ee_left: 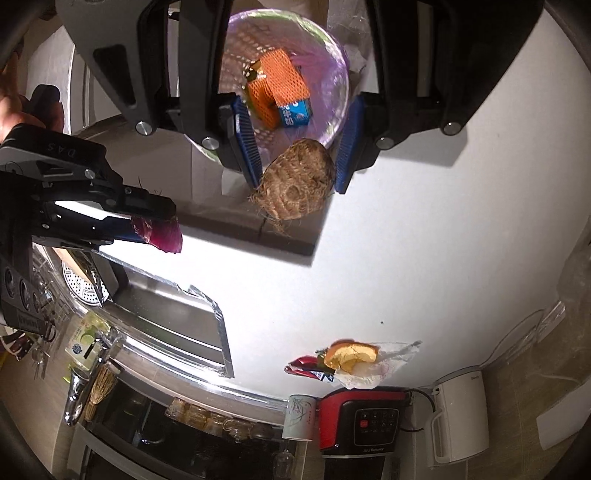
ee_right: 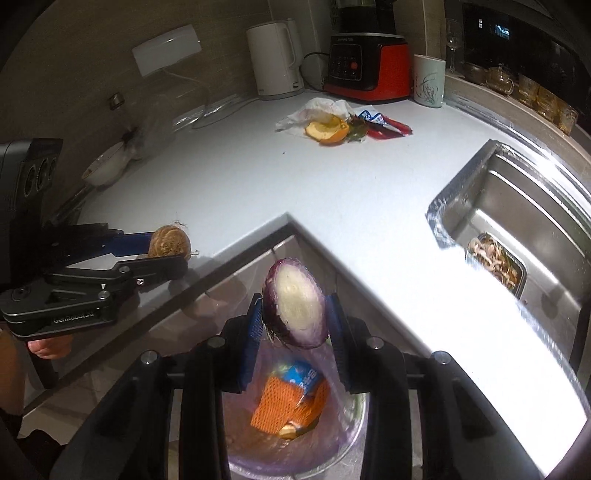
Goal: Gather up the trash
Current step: 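Carry taro and onion over the bin and open both grippers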
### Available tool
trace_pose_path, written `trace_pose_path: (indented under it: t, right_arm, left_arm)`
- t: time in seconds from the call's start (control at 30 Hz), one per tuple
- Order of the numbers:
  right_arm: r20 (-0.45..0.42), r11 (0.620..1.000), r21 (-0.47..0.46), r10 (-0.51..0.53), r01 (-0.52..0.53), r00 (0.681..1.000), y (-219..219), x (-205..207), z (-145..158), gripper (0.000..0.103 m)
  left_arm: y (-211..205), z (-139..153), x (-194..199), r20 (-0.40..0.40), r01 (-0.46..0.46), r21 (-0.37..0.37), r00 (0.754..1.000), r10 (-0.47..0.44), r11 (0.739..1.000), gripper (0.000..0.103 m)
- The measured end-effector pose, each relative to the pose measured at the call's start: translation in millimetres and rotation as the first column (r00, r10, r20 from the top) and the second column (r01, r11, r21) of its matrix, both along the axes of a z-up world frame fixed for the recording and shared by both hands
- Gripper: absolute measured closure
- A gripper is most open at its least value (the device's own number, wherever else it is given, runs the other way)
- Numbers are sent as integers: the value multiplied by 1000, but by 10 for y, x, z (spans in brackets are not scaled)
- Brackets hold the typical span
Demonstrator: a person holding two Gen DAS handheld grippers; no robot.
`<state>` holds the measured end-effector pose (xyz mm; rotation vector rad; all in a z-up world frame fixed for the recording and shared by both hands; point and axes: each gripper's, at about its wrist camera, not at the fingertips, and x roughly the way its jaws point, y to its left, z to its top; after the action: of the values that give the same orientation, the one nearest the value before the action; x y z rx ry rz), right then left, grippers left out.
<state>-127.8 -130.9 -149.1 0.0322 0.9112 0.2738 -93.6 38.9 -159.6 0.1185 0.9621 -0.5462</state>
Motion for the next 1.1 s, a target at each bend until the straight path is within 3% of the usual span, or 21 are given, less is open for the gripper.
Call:
trace_pose_path:
  t: [0.17, 0.37, 0.57, 0.73, 0.77, 0.8, 0.83, 0.93, 1.1]
  right_arm:
    - [-22, 1000, 19, 13, -12, 1000, 67, -605, -84, 68]
    - [-27, 1000, 19, 8, -7, 1000, 31, -999, -95, 68]
    - [-14, 1000, 9, -12, 12, 1000, -49, -1136, -48, 68]
    - [-25, 1000, 1, -20, 20, 999, -102, -1169, -68, 68]
    - [-30, 1000, -1, -21, 21, 999, -106, -1169, -77, 68]
    - [-36, 1000, -2, -20, 20, 999, -113, -1166, -91, 68]
    - [-40, 1000, -5, -20, 20, 999, -119, -1160, -105, 68]
    - [-53, 1000, -10, -20, 19, 998, -126, -1150, -144, 68]
    - [-66, 1000, -8, -9, 8, 998, -116, -1119, -186, 68]
  left_arm:
    - [-2, -150, -562, -36, -17, 22, 999, 18, 1000, 63]
    - [-78, -294, -892, -69, -18, 34, 997, 21, 999, 63]
    - [-196, -455, -943, -97, -10, 36, 995, 13, 999, 63]
    - [-307, -774, -888, -147, -6, 54, 989, 14, 999, 62]
    - [-323, -843, -870, -166, -8, 55, 986, 17, 998, 52]
    - [-341, -907, -853, -179, -8, 56, 984, 18, 998, 33]
    - [-356, -953, -842, -178, -17, 69, 984, 29, 997, 30]
    - [-410, -1030, -837, -159, -16, 106, 987, 33, 994, 27]
    - [-388, -972, -818, -160, -23, 100, 986, 39, 995, 27]
